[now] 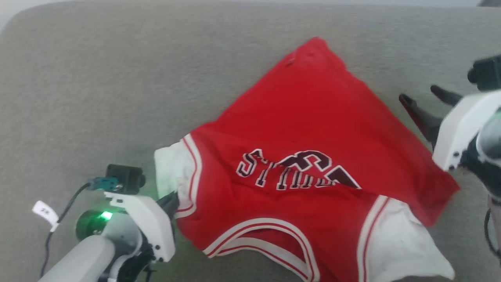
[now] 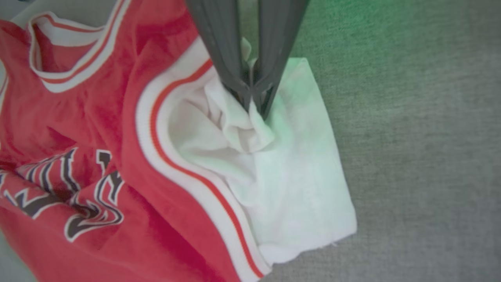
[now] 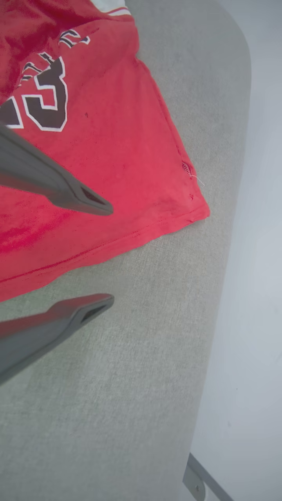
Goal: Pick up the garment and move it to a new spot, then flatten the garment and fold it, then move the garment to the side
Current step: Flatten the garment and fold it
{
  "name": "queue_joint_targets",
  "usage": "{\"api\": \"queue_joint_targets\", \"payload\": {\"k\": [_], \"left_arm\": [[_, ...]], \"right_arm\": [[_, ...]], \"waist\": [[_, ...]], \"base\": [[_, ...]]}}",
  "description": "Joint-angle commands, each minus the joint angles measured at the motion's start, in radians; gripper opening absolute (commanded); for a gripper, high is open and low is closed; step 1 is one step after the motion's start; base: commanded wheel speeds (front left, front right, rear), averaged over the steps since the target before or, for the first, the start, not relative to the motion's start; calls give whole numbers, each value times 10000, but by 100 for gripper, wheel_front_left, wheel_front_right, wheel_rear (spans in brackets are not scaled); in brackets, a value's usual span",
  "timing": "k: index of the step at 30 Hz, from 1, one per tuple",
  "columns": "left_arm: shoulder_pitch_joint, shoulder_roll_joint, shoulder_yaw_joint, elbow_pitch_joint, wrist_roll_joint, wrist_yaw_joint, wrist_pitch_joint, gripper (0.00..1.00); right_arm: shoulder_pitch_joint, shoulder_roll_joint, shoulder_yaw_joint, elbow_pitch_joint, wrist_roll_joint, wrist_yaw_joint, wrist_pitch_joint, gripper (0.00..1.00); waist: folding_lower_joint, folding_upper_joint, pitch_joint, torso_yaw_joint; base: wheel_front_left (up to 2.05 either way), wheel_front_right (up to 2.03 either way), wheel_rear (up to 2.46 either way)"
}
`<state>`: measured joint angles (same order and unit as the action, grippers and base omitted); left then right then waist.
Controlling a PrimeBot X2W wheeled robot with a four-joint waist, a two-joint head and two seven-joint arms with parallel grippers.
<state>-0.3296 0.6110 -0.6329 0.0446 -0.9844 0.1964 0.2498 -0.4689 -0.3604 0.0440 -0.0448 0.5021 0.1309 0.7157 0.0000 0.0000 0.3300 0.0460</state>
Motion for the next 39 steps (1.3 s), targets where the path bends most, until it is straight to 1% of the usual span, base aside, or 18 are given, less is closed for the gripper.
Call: {"api": "queue_joint_targets", "payload": {"k": [1, 3, 5, 8, 11, 14, 19, 23, 24, 25, 26, 29, 31, 35, 39], "left_arm": [[-165, -152, -133, 105, 106, -120, 30, 0], [-382, -434, -272, 255, 101, -309, 9, 0], [-609, -694, -448, 487, 185, -486, 14, 0], [-942, -1107, -691, 865, 285, -763, -21, 0], [-1239, -1548, -958, 1270, 375, -1046, -22, 0], [-1462, -1916, -1148, 1680, 365, -1268, -77, 0], [-1699, -2344, -1354, 2247, 376, -1584, -221, 0], [-1763, -2548, -1426, 2633, 321, -1737, -300, 0], [-1784, -2579, -1429, 2735, 294, -1762, -327, 0], [-1800, -2599, -1424, 2827, 277, -1788, -346, 0], [-1840, -2611, -1415, 2918, 268, -1800, -363, 0], [-1932, -2527, -1288, 3161, 240, -1831, -445, 0], [-2006, -2456, -1244, 3223, 253, -1835, -449, 0], [-2373, -2051, -993, 3224, 362, -1717, -377, 0], [-2977, -1485, -702, 2829, 448, -1614, -69, 0]], "right_arm": [[-406, -77, 68, 304, 109, -4, -123, 100], [-1099, -464, 515, 823, 30, -2, -264, 100], [-1706, -685, 768, 1524, 107, -10, -433, 100], [-2741, -1056, 1462, 2631, 192, -4, -558, 100], [-3618, -1363, 2067, 3922, 312, -4, -428, 100], [-4343, -1531, 2633, 5159, 412, -5, -201, 100], [-5081, -1825, 3705, 6976, 610, -5, 855, 100], [-4885, -1783, 4613, 8029, 1220, -1, 2115, 100], [-4774, -1754, 4870, 8181, 1382, -1, 2474, 97], [-4671, -1771, 5075, 8273, 1608, 2, 2767, 41], [-4646, -1841, 5251, 8299, 1730, 18, 2950, 0], [-4862, -2160, 5436, 8277, 1902, -4, 2792, 0], [-4991, -2198, 5420, 8251, 1961, -5, 2627, 0], [-5463, -2316, 5474, 7960, 2188, -12, 2089, 0], [-5958, -2341, 5591, 7415, 2471, -12, 1451, 0]], "waist": [[0, 0, 208, 508], [0, 0, 342, 915], [0, 0, 469, 1340], [0, 0, 668, 1956], [0, 0, 844, 2580], [0, 0, 986, 3090], [0, 0, 1171, 3667], [0, 0, 1269, 3876], [0, 0, 1276, 3897], [0, 0, 1288, 3907], [0, 0, 1300, 3905], [0, 0, 1284, 3774], [0, 0, 1258, 3696], [0, 0, 1031, 3217], [0, 0, 750, 2596]], "base": [[0, 0, 0], [0, 0, 0], [0, 0, 0], [0, 0, 0], [0, 0, 0], [0, 0, 0], [0, 0, 0], [0, 0, 0], [0, 0, 0], [0, 0, 0], [0, 0, 0], [0, 0, 0], [0, 0, 0], [0, 0, 0], [0, 0, 0]]}}
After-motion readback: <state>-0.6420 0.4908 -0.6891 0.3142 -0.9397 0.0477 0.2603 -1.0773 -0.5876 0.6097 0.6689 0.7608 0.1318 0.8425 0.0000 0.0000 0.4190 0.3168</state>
